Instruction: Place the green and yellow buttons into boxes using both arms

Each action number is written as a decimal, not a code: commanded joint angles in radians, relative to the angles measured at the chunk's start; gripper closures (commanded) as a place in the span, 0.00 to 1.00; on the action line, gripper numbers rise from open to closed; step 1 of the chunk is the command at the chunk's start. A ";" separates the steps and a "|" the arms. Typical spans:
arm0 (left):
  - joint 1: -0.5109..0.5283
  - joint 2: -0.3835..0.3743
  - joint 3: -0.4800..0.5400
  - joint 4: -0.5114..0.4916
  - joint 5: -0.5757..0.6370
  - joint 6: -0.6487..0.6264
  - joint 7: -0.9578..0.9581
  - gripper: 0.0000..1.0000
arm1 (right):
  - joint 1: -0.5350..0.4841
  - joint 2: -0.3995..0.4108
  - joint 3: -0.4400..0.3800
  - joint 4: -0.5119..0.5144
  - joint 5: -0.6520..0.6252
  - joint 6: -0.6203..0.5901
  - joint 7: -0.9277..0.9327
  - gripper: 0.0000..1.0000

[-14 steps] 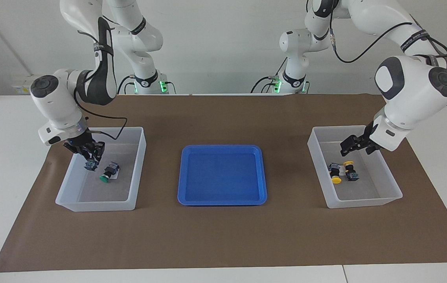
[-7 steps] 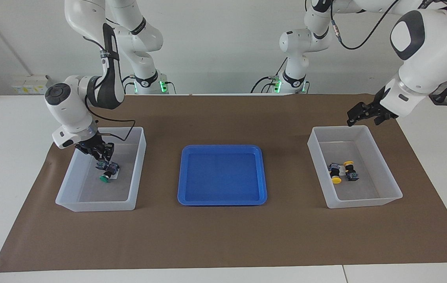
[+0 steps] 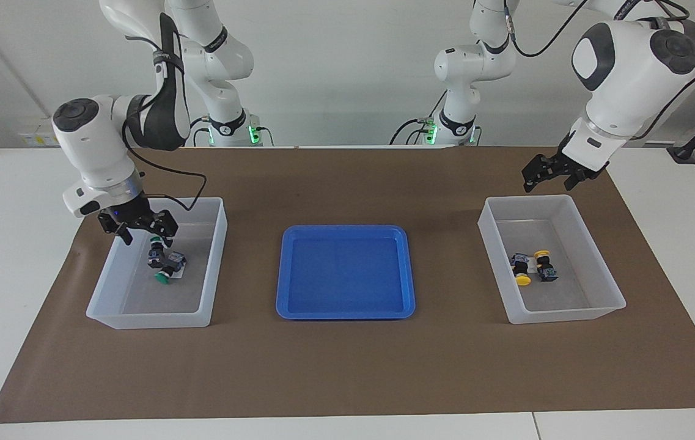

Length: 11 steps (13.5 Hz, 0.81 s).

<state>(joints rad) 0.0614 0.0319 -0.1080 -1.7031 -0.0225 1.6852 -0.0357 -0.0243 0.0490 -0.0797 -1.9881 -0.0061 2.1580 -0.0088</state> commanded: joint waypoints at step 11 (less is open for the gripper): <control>-0.096 0.048 0.109 0.112 -0.002 -0.045 0.028 0.00 | -0.022 -0.149 -0.017 0.316 -0.005 -0.585 0.044 0.00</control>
<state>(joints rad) 0.0477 0.0342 -0.0789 -1.7021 -0.0239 1.7359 -0.0189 -0.0368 -0.0843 -0.1001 -1.6754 -0.0081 1.6117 0.0122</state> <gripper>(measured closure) 0.000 0.000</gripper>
